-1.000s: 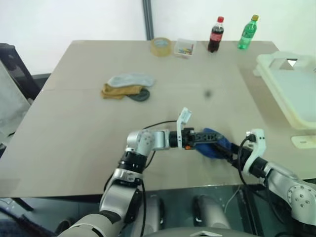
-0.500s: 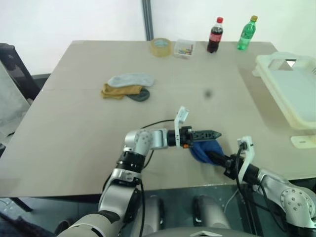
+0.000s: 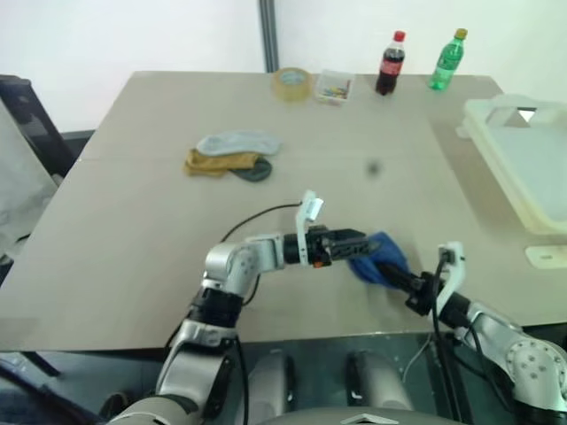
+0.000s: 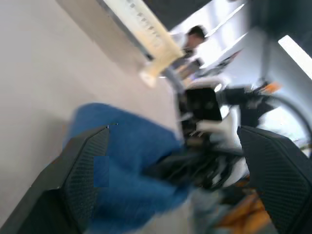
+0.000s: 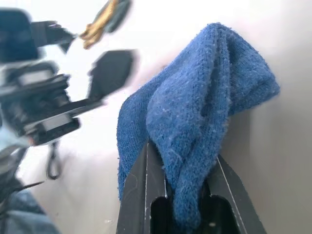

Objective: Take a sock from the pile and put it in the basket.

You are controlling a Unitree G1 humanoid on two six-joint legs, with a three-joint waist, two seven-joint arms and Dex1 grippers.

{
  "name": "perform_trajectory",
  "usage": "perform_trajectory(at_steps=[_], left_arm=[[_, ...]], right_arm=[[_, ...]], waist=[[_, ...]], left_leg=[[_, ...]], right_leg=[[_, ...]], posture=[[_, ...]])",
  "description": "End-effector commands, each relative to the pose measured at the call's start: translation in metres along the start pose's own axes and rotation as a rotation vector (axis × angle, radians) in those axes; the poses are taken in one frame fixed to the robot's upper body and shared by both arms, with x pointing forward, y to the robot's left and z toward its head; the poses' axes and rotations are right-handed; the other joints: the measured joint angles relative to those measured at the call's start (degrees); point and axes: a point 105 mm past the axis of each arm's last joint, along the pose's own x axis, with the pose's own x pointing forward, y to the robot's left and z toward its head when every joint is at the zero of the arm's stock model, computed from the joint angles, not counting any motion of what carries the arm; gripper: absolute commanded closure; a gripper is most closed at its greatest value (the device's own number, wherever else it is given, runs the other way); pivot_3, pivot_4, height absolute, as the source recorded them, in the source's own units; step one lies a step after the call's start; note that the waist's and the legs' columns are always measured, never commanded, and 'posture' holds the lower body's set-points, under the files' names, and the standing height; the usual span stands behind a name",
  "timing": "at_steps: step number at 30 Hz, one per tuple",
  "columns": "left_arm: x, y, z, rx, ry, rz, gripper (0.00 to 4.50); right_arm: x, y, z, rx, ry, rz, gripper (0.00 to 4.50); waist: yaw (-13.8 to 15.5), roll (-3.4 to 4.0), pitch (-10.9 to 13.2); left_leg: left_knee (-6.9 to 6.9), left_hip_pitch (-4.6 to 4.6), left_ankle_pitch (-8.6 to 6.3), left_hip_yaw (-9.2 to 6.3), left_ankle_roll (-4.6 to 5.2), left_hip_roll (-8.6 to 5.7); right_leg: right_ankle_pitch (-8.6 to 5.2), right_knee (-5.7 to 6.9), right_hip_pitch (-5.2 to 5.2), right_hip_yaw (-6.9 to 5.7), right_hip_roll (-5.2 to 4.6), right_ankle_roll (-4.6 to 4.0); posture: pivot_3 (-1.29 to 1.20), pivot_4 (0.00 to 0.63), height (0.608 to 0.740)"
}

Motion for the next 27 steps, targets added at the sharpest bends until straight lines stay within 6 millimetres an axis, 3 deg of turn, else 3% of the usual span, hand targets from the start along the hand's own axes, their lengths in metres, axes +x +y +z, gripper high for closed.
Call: perform_trajectory(at_steps=[1, 6, 13, 22, 24, 27], left_arm=[[0.0, -0.011, 0.013, 0.261, -0.057, 0.012, 0.0], [-0.004, -0.012, 0.008, 0.566, -0.054, 0.031, 0.0], [0.003, -0.023, 0.021, 0.681, -0.156, 0.009, 0.0], [0.009, -0.028, 0.038, 0.738, -0.221, 0.023, 0.0], [0.011, -0.032, 0.048, 0.761, -0.259, 0.026, 0.0], [0.015, -0.04, 0.063, 0.77, -0.318, 0.021, 0.0]], right_arm=[[-0.019, -0.019, 0.018, -0.019, -0.057, -0.111, 4.43], [-0.025, -0.024, 0.05, -0.011, -0.169, -0.149, 4.43], [-0.031, -0.02, 0.102, 0.084, -0.324, -0.15, 4.43], [-0.073, -0.014, 0.204, 0.04, -0.488, -0.284, 4.43], [-0.089, -0.021, 0.233, 0.05, -0.548, -0.349, 4.43], [-0.102, -0.037, 0.256, 0.104, -0.608, -0.413, 4.43]], waist=[[0.74, 0.02, 0.01], [0.58, 0.14, 0.06], [0.64, 0.28, 0.08], [0.62, 0.37, 0.14], [0.67, 0.37, 0.14], [0.62, 0.36, 0.14]], left_leg=[[0.0, -0.02, -0.03, 0.04, 0.06, -0.02], [-0.01, -0.12, -0.08, 0.12, 0.12, -0.03], [-0.01, -0.44, -0.06, 0.18, 0.14, 0.01], [0.15, -0.65, -0.07, 0.12, 0.19, -0.08], [0.16, -0.66, -0.07, 0.1, 0.18, -0.08], [0.19, -0.7, -0.07, 0.1, 0.19, -0.18]], right_leg=[[0.0, -0.06, 0.0, 0.02, -0.06, 0.0], [0.0, -0.1, -0.11, 0.02, -0.13, 0.0], [0.01, 0.03, -0.5, 0.11, 0.08, 0.01], [0.01, 0.01, -0.55, 0.09, 0.17, 0.07], [0.01, 0.03, -0.55, 0.06, 0.2, 0.07], [0.12, 0.01, -0.55, 0.07, 0.22, 0.24]], posture=[[0.0, 0.15, 0.74], [0.0, 0.15, 0.74], [0.0, 0.15, 0.74], [0.0, 0.15, 0.74], [0.0, 0.15, 0.74], [0.0, 0.15, 0.74]])
